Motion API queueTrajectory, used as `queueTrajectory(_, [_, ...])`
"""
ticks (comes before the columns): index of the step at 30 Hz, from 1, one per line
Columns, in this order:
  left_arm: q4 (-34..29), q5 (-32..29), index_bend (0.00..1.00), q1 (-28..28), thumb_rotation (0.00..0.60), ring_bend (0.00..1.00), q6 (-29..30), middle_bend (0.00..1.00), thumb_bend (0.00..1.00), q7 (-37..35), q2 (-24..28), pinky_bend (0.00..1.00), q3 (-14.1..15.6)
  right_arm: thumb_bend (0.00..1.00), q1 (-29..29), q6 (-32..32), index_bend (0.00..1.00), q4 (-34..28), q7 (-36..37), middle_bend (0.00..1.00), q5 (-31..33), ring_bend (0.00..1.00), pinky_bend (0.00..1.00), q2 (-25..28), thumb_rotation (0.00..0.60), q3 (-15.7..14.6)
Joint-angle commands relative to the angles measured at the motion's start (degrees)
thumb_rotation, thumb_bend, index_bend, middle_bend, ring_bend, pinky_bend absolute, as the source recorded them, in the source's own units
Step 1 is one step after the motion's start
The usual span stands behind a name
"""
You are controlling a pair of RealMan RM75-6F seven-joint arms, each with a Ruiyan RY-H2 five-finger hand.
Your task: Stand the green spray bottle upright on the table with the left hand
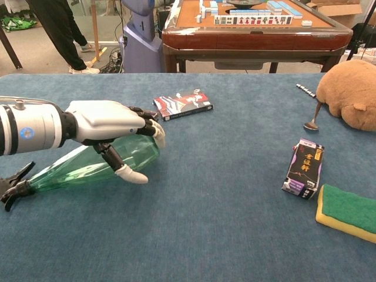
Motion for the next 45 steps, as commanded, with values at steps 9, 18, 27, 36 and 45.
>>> queueTrajectory(9, [5.5,-25.1,0.19,-7.1,0.244,0.0,7.9,0.12,0.17,15.3,-0.6,0.0,1.9,0.25,-0.1,0.1,0.29,0.1,0.1,0.23,0.1,0.15,0.18,0.0,0.6,0.0])
queueTrajectory(18, [12.5,-35.7,0.19,-9.4,0.243,0.0,10.9,0.12,0.17,17.3,-1.1,0.0,1.7,0.25,-0.5,0.6,0.29,0.0,0.1,0.23,0.1,0.15,0.18,0.2,0.6,0.0])
queueTrajectory(27, [2.4,-22.5,0.19,-5.6,0.33,0.0,12.7,0.12,0.17,6.9,6.4,0.0,1.4,0.25,-0.1,0.2,0.29,0.0,0.1,0.23,-0.4,0.15,0.18,-0.1,0.6,0.0])
queueTrajectory(36, [-6.0,-2.0,0.22,-2.4,0.599,0.0,10.7,0.13,0.17,-1.2,12.8,0.0,6.1,0.25,-0.4,0.6,0.29,-0.1,0.2,0.23,-0.7,0.15,0.18,-0.1,0.6,-0.2])
queueTrajectory(45, [-7.7,-5.5,0.23,-4.8,0.229,0.0,5.1,0.14,0.15,1.5,12.6,0.0,8.1,0.25,-0.7,1.1,0.29,0.1,0.5,0.23,-1.2,0.15,0.18,-0.3,0.6,-0.4])
